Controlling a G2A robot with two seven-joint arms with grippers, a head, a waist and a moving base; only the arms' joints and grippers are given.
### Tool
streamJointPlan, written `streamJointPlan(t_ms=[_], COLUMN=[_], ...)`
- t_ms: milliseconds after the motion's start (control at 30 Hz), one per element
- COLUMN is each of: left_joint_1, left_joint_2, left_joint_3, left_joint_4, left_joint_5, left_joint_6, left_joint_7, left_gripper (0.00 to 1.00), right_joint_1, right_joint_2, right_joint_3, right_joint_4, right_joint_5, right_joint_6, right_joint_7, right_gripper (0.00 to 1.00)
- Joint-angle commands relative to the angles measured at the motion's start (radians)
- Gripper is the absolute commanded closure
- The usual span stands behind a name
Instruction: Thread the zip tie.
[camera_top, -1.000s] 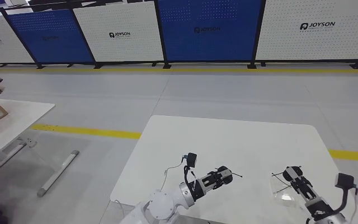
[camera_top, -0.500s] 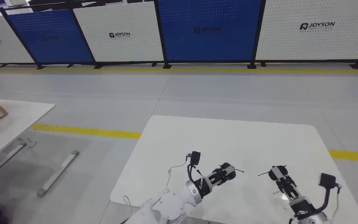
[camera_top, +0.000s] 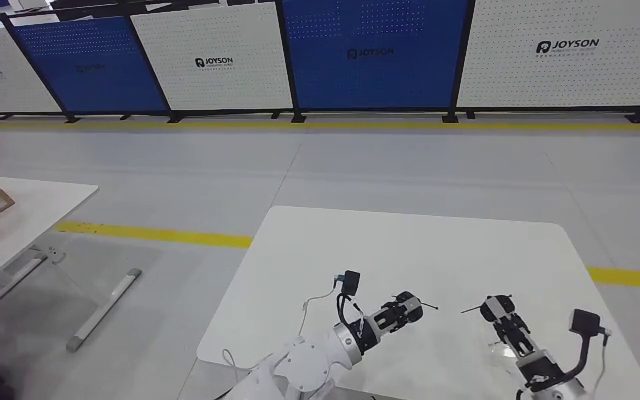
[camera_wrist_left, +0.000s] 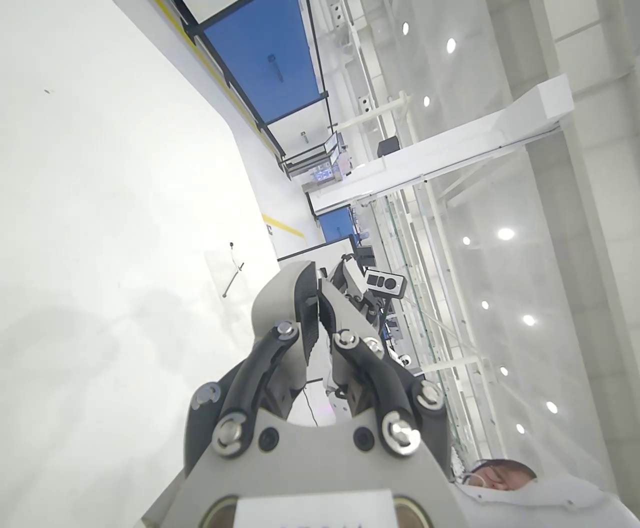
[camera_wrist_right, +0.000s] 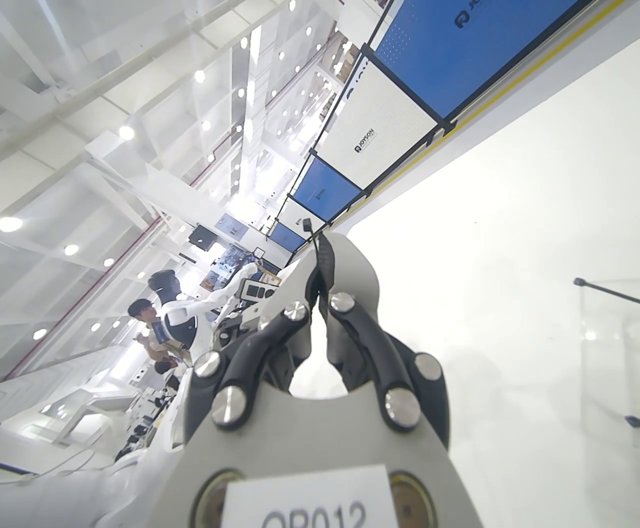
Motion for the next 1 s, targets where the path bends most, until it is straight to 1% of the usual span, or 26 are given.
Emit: streamJointPlan(t_ms=[0,67,167,600,833,967], left_joint_1=[0.0,0.0,0.0,0.0,0.0,0.0], left_joint_2=[0.0,0.0,0.0,0.0,0.0,0.0], left_joint_3=[0.0,0.0,0.0,0.0,0.0,0.0], left_joint_4=[0.0,0.0,0.0,0.0,0.0,0.0], left_joint_5=[0.0,0.0,0.0,0.0,0.0,0.0], left_joint_6=[0.0,0.0,0.0,0.0,0.0,0.0], left_joint_7=[0.0,0.0,0.0,0.0,0.0,0.0], left_gripper=[1.0,1.0,1.0,1.0,1.0,1.0], right_joint_1=[0.006,0.013,0.021,0.022,0.067,0.102], right_joint_2=[-0.005,-0.011,-0.018,-0.018,-0.028,-0.036], right_joint_3=[-0.017,-0.043,-0.074,-0.074,-0.107,-0.14], right_joint_4=[-0.002,-0.003,-0.001,0.0,0.008,0.03], right_joint_5=[-0.026,-0.057,-0.083,-0.083,-0.095,-0.122], right_joint_6=[0.007,0.022,0.041,0.042,0.067,0.093], right_joint_7=[-0.035,-0.074,-0.097,-0.097,-0.069,-0.067], right_gripper=[1.0,1.0,1.0,1.0,1.0,1.0])
